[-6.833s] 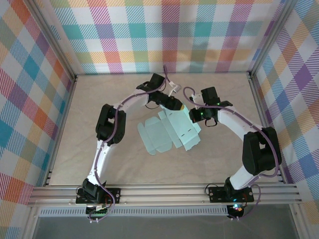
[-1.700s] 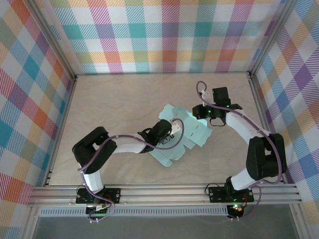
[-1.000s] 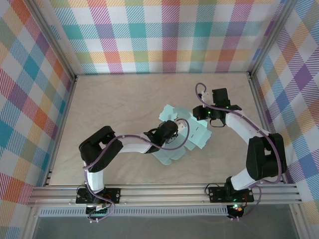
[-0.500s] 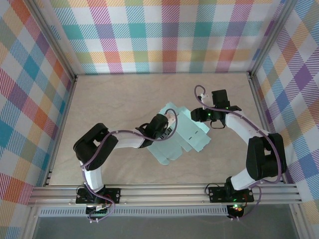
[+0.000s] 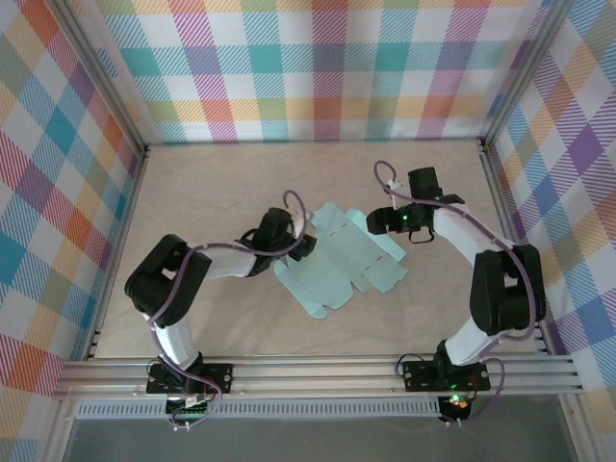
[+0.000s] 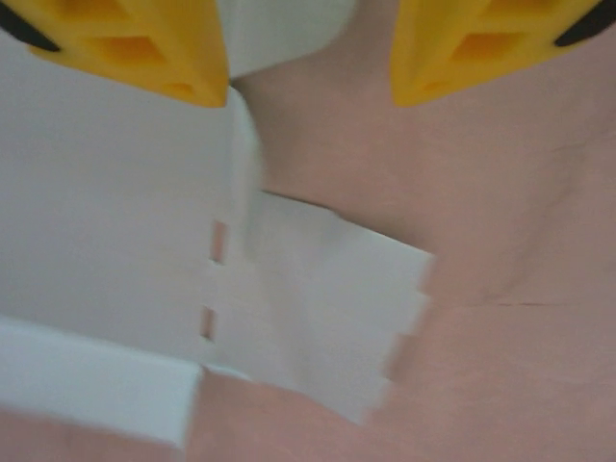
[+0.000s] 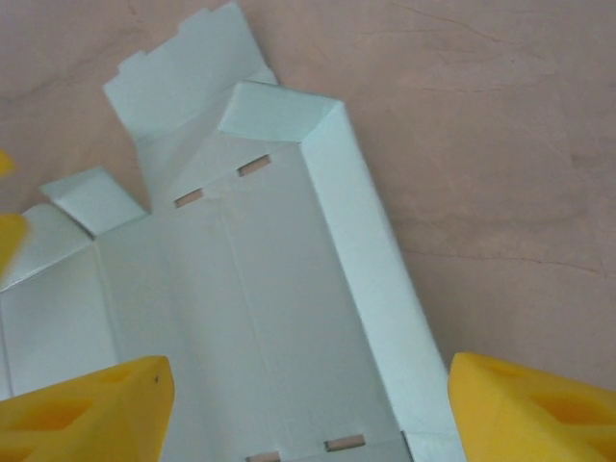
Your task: Fold the paper box
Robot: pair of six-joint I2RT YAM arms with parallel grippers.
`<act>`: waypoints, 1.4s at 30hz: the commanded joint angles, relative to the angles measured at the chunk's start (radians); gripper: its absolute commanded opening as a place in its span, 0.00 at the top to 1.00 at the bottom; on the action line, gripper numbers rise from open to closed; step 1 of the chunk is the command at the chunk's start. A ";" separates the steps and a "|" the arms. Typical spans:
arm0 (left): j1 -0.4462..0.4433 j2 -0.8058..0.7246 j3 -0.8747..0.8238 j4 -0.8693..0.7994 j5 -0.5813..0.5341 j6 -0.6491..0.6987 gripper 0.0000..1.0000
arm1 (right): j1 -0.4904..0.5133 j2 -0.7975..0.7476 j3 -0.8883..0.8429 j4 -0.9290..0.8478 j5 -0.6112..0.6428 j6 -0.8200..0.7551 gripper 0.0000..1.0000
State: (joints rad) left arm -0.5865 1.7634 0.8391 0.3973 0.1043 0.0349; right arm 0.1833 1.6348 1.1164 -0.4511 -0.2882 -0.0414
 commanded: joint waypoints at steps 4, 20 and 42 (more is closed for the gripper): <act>0.011 -0.106 -0.103 0.189 0.214 -0.341 0.35 | -0.011 0.096 0.064 -0.038 -0.087 -0.115 0.33; 0.053 -0.306 -0.280 0.093 0.094 -0.303 0.33 | -0.028 0.314 0.252 -0.270 0.007 -0.390 0.53; 0.052 -0.245 -0.262 0.105 0.135 -0.284 0.32 | -0.039 0.269 0.223 -0.280 -0.049 -0.386 0.94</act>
State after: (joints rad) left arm -0.5442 1.5089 0.5720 0.4927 0.2203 -0.2649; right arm 0.1497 1.9392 1.3430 -0.7162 -0.3023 -0.4122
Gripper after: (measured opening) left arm 0.678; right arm 0.068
